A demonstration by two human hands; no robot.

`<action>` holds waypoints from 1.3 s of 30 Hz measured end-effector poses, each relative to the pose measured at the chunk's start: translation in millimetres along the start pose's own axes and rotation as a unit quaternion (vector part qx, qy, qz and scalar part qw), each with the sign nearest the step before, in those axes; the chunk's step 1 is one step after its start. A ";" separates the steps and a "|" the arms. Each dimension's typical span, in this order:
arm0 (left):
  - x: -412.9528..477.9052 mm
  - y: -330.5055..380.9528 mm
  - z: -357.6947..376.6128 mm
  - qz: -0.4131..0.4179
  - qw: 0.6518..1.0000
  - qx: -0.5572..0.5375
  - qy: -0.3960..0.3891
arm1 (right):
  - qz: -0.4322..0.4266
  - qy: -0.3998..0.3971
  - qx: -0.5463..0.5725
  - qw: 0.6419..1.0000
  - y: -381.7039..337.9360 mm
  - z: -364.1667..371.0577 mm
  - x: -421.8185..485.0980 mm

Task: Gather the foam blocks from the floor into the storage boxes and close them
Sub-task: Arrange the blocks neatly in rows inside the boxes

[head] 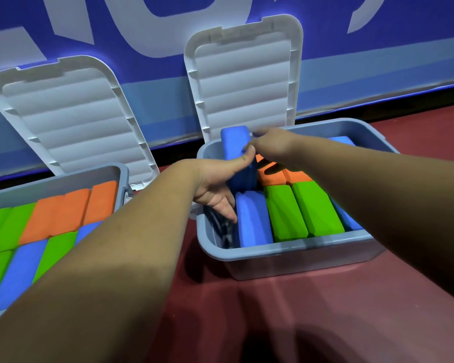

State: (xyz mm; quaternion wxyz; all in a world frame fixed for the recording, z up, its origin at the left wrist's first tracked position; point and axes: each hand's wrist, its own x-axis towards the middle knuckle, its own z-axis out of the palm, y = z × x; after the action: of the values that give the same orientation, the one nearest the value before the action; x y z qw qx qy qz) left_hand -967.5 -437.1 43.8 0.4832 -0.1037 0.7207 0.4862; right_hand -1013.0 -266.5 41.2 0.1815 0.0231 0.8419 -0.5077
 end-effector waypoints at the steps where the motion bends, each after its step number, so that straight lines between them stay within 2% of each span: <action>1: 4.3 0.1 -3.3 0.000 1.000 -0.023 -0.001 | -0.002 -0.005 -0.011 1.000 0.9 4.0 1.4; 5: 13.2 -4.5 -16.4 0.000 0.997 -0.057 0.048 | -0.001 0.024 -0.010 1.000 5.5 2.6 5.3; 9: 15.2 -5.2 -23.9 0.020 0.996 -0.024 0.080 | 0.004 0.014 0.017 1.000 14.3 -5.1 9.7; 17: 23.2 -7.1 -29.0 0.002 0.993 0.014 0.115 | 0.013 -0.011 0.037 0.999 25.5 3.4 20.6; 22: 31.6 -0.4 -33.7 0.001 0.989 0.006 0.150 | 0.026 -0.046 0.000 0.999 25.6 10.7 21.9; 25: 44.3 4.6 -31.7 0.025 0.983 0.005 0.182 | 0.033 -0.035 -0.016 0.999 24.2 14.5 26.2; 28: 58.1 6.9 -27.2 0.004 0.982 0.011 0.189 | 0.060 -0.021 -0.071 0.995 19.8 13.6 36.4; 31: 73.3 9.6 -27.8 -0.005 0.981 0.038 0.191 | 0.047 0.008 -0.198 0.979 19.7 7.8 48.4; 34: 83.2 10.3 -29.0 -0.031 0.976 0.039 0.213 | 0.044 -0.017 -0.207 0.977 23.6 6.0 57.5; 37: 87.6 17.6 -26.1 -0.066 0.962 0.045 0.260 | 0.006 0.020 -0.327 0.945 24.9 10.5 63.7; 39: 91.7 18.6 -23.5 -0.034 0.949 0.023 0.312 | -0.004 0.033 -0.372 0.928 26.8 15.5 64.8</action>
State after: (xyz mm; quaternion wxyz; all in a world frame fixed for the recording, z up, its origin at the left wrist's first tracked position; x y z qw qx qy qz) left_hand -1040.0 -417.2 -16.7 0.2530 -0.2635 0.8422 0.3966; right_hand -1063.1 -276.3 -9.3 0.1473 -0.0326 0.9759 -0.1578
